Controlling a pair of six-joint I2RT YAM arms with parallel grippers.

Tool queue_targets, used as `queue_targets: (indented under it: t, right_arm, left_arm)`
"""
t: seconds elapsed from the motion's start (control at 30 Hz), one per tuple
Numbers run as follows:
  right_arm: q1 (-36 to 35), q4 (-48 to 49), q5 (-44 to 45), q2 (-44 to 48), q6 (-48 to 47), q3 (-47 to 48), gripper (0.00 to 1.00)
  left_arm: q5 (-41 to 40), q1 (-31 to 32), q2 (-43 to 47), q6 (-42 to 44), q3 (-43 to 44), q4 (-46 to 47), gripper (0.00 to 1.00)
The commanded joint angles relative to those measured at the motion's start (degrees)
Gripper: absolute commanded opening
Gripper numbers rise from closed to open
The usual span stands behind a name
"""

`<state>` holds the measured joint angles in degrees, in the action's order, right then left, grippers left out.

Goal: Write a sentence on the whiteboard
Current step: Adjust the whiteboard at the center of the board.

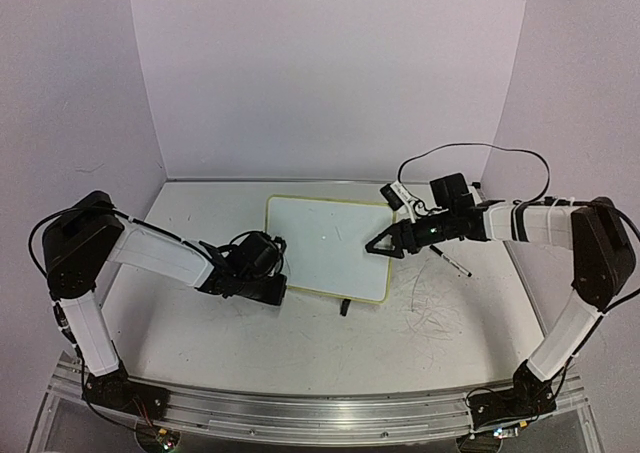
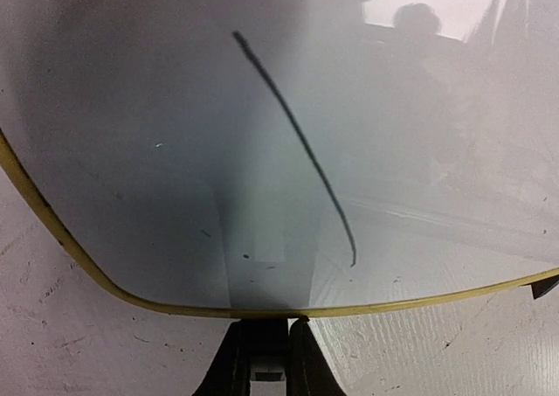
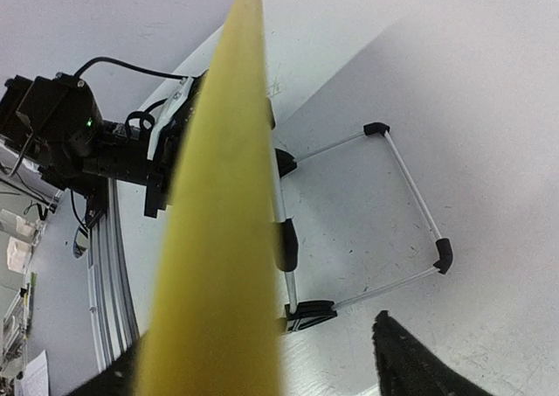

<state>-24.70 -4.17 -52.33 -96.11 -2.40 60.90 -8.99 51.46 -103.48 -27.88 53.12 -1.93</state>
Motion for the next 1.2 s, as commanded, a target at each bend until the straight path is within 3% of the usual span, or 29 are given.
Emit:
queue_targets:
  t: [0.0,0.33,0.4,0.5,0.53,0.77,0.9,1.03,1.17]
  right_arm:
    - [0.70,1.65,3.48,1.94,1.05,2.67,0.92]
    - [-1.59,20.37,3.30,3.82,5.78,-5.53,0.91]
    - [-3.06,21.35,5.08,3.45,5.76,-4.81,0.91]
    - [-3.61,21.22,6.63,2.80,5.39,-4.82,0.90]
    - [-3.65,21.22,6.94,2.30,5.10,-4.97,0.90]
    - [-3.76,13.63,6.57,-1.29,-1.98,-2.04,0.90]
    - [-5.98,-1.50,9.60,-1.76,-10.84,3.00,0.92]
    - [-6.29,-0.51,9.62,-0.92,-13.52,1.52,0.91]
    - [-6.26,8.73,7.07,3.12,-11.47,-1.65,0.92]
  left_arm:
    - [-0.45,-0.05,0.32,0.27,-1.74,5.39,0.00]
    - [0.12,1.41,2.58,-1.50,-5.58,9.38,0.01]
    - [0.49,1.50,2.82,-1.62,-5.56,9.27,0.13]
    - [0.71,1.54,5.29,-1.89,-6.59,9.05,0.42]
    - [0.56,1.54,6.83,-1.77,-6.94,8.68,0.48]
    - [0.93,1.36,16.30,-1.32,-5.16,-1.09,0.76]
    - [3.20,-0.94,22.86,-1.00,-2.25,-5.11,0.82]
    - [8.20,-2.71,23.66,-0.13,5.44,-4.99,0.85]
    - [12.21,-2.78,20.88,0.69,13.92,-1.31,0.85]
